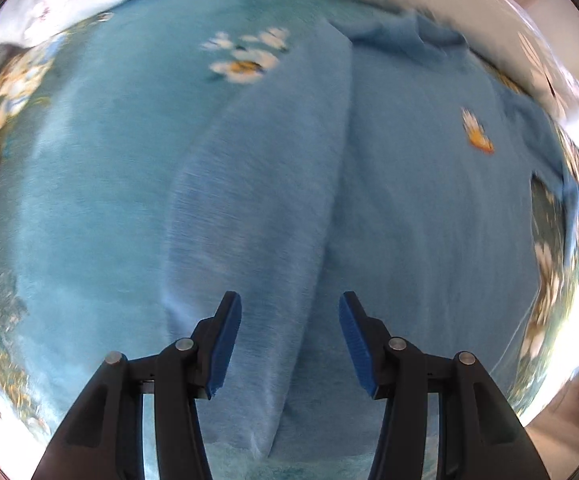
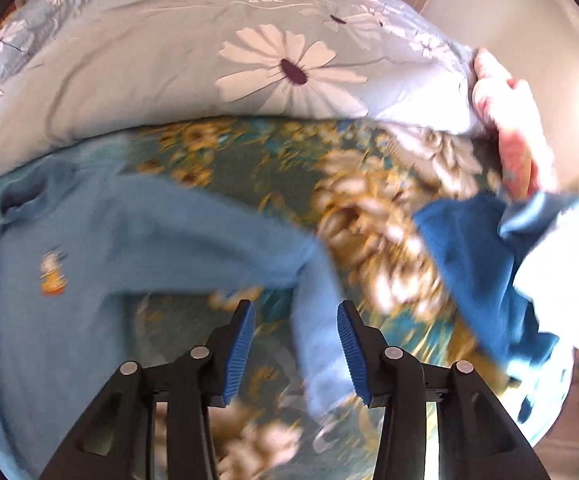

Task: Fold clothes

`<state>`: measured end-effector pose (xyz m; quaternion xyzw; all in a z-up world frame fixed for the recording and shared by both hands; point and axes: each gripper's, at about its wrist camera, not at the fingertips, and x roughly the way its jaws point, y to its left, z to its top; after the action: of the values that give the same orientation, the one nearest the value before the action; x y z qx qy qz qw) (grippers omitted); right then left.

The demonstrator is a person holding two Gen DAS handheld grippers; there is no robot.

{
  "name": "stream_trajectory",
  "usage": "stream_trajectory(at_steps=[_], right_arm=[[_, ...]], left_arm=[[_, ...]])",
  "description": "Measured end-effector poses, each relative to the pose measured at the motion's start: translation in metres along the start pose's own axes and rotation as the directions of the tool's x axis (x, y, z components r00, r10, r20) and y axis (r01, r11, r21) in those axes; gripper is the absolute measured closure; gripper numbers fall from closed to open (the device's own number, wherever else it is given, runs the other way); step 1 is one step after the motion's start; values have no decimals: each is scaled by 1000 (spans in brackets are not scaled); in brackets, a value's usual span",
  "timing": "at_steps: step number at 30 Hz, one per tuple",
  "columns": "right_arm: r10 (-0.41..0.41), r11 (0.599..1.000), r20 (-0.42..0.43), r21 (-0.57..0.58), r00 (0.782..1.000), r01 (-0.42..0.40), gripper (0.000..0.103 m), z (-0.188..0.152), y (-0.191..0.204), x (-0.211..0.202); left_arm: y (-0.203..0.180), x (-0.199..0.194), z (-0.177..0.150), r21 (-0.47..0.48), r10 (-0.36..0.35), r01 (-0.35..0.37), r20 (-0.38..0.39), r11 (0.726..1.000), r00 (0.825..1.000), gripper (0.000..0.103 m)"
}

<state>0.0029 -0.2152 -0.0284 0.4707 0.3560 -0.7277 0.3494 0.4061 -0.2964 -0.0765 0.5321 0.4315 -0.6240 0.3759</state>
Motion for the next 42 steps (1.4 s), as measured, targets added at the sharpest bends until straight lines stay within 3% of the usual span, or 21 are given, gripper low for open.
stream_trajectory(at_steps=[2, 4, 6, 10, 14, 18, 22, 26, 32, 36, 42], right_arm=[[35, 999, -26, 25, 999, -34, 56, -21, 14, -10], [60, 998, -51, 36, 997, -58, 56, -40, 29, -15], [73, 997, -68, 29, 995, -71, 56, -62, 48, -21], [79, 997, -97, 16, 992, -78, 56, -94, 79, -29], [110, 993, -106, 57, 988, -104, 56, -112, 96, -36], [131, 988, -109, 93, 985, -121, 56, -121, 111, -43], [138, 986, -112, 107, 984, -126, 56, -125, 125, -51], [137, 985, -122, 123, 983, -122, 56, -129, 133, -55], [146, 981, -149, 152, 978, -124, 56, -134, 139, -54], [155, 980, -159, 152, 975, -131, 56, -137, 147, -52], [167, 979, -182, 151, 969, -140, 56, -141, 158, -48]], left_arm=[[-1, 10, -1, 38, -7, 8, -14, 999, 1000, 51], [1, 16, -2, 52, -22, 23, -21, 998, 1000, 66], [9, 17, -2, 48, -28, 29, -22, 998, 999, 93], [41, 4, 1, -31, -97, 97, -3, 995, 995, 98], [89, -31, 14, -94, -103, 111, 91, 989, 991, 98], [145, -57, 40, -117, -20, 41, 172, 992, 985, 98], [187, -59, 74, -118, 39, -16, 196, 993, 980, 98], [191, -53, 90, -100, -71, 92, 195, 991, 978, 98], [161, -24, 57, 4, -151, 152, 92, 988, 984, 95], [142, 5, 30, 91, -133, 132, 6, 987, 991, 64], [125, 24, 10, 246, -13, 20, -30, 969, 999, 63]])
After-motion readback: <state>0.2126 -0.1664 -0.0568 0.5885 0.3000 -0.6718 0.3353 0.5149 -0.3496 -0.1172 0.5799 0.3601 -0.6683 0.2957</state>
